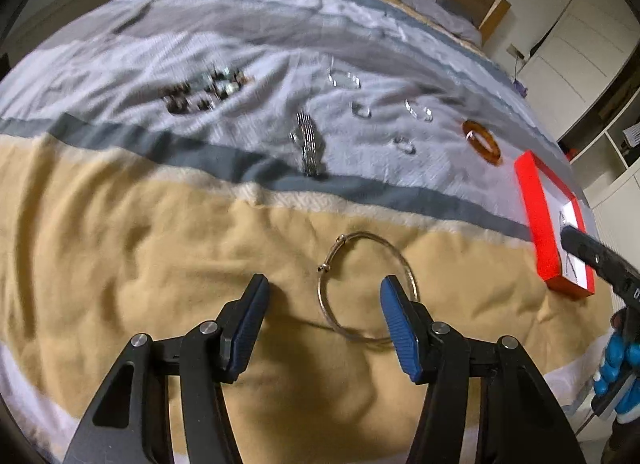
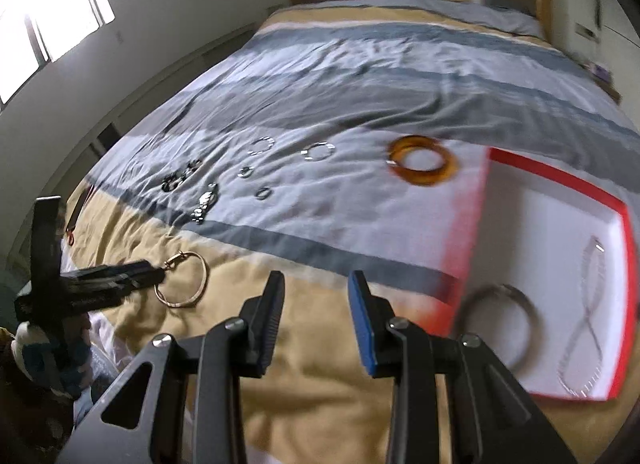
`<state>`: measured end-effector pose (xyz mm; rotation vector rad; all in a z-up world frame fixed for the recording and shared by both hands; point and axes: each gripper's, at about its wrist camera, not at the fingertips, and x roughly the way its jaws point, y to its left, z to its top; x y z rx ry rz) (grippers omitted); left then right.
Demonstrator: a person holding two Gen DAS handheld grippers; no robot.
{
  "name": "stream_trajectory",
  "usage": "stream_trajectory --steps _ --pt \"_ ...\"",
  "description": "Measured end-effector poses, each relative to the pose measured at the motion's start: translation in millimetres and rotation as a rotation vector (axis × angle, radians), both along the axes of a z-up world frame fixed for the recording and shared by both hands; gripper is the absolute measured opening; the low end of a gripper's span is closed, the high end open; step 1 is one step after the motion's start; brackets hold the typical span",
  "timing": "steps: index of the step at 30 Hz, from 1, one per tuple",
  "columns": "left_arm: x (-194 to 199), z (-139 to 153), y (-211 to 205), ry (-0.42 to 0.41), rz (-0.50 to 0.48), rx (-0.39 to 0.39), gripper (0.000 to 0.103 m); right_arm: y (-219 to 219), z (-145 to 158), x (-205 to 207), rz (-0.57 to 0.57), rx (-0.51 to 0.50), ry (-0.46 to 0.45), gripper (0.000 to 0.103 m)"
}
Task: Organize jewelry
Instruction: 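Grasp the gold hoop bangle with left tool while right tool grasps a silver ring, then carry the bangle and ring into the red box and release both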
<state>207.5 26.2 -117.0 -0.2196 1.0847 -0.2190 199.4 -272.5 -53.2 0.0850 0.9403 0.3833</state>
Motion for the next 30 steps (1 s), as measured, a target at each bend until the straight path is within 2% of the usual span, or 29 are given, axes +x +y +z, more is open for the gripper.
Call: stream_trajectory --steps 4,6,9,12,21,27,28,30 --pt "5.0 -10.4 -9.0 0.004 -0.019 0.016 0.055 25.4 -10.8 23.2 0.041 -0.002 0.006 0.032" --pt "7.6 -13.8 -8.7 -0.001 -0.022 0.027 0.047 35.3 -15.8 33.9 0.056 -0.005 0.007 0.032" --pt "12.1 -17.2 -5.2 -0.013 -0.016 0.024 0.021 48.9 -23.4 49.5 0.068 -0.008 0.008 0.032" --pt "14.1 -18.5 2.3 -0.016 -0.009 -0.011 0.008 61.4 -30.0 65.3 0.08 -0.002 0.011 0.032" --pt "4.0 -2.5 23.9 -0.062 0.048 -0.058 0.006 103.8 -54.0 103.2 0.117 -0.014 0.024 0.032" --pt "-0.2 4.9 35.3 -0.078 0.071 -0.052 0.006 117.0 -69.0 116.2 0.112 -0.047 0.03 0.032" --pt "-0.6 5.3 36.2 -0.079 0.075 -0.051 0.006 117.5 -69.8 116.4 0.111 -0.05 0.029 0.031" --pt "-1.3 6.7 36.1 -0.083 0.076 -0.046 0.006 117.7 -71.1 115.6 0.105 -0.058 0.024 0.019"
